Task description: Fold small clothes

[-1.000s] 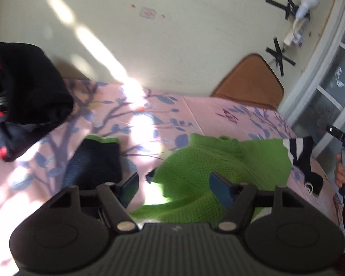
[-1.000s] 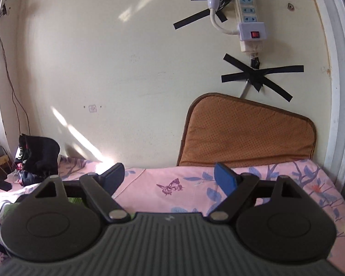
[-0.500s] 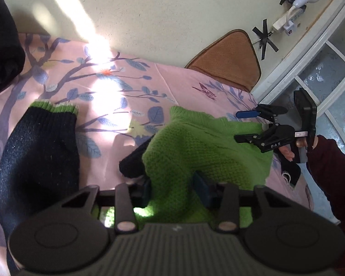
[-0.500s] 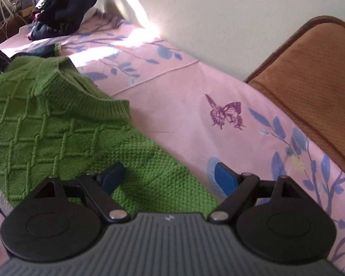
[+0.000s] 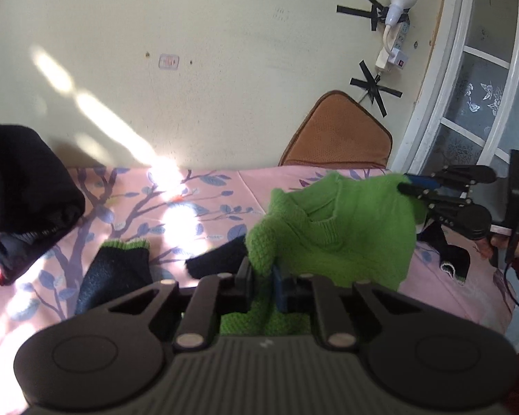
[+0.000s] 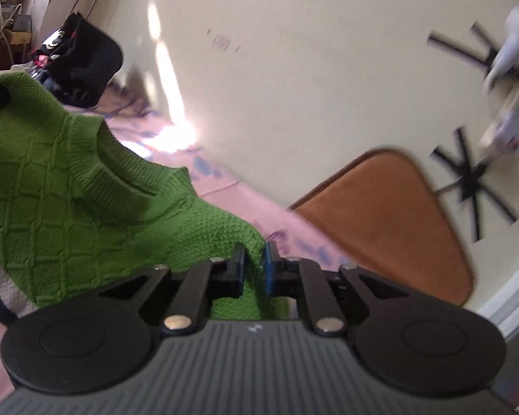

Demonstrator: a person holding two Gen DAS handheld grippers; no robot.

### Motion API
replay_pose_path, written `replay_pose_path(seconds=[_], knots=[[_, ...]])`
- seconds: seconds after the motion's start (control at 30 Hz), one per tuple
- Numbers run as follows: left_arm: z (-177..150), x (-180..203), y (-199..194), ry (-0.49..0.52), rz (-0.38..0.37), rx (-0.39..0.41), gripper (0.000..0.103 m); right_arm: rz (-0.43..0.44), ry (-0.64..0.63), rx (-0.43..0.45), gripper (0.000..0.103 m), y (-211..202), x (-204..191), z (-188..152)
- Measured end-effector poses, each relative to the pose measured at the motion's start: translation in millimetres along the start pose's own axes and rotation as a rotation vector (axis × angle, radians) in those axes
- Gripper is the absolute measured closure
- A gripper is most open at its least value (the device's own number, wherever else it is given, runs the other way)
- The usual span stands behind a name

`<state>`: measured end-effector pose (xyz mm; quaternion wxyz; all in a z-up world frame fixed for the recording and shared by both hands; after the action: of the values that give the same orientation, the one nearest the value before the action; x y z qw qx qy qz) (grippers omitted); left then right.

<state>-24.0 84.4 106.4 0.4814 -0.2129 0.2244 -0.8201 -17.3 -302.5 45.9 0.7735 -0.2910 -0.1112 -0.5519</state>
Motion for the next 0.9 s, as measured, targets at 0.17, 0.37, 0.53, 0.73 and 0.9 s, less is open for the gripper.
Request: replay_pose_path(seconds=[0.17, 0.37, 0.53, 0.73, 0.9], knots=[[18, 16, -42, -0.002, 0.042, 0.142, 0.092, -0.203, -0.041, 0.210, 0.089, -58, 12, 23], [45, 43, -90, -0.020, 0.118, 0.330, 0.092, -0.337, -0.069, 0.434, 0.089, -116, 30, 66], [74, 71, -165, -0.024, 0.155, 0.582, 0.092, -0.416, -0.073, 0.632, 0.089, -172, 53, 120], [103, 122, -239, 0.044, 0.226, 0.823, 0.091, -0.454, -0.020, 0.778, 0.089, -228, 87, 190], [125, 134, -261, 0.013, 0.247, 0.902, 0.090, -0.476, 0.047, 0.776, 0.089, -256, 90, 217]])
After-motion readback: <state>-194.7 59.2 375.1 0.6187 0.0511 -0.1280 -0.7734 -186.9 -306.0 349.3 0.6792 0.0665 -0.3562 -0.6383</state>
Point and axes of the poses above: each gripper's, at about its wrist camera, not at the fingertips, and y roughly the way its jaws point, x to its right, z to its top, the point moved 1 cm from there along y, roughly the way its jaws point, and after that the axes turned 5 degrees about z, right-handed, at the moved point
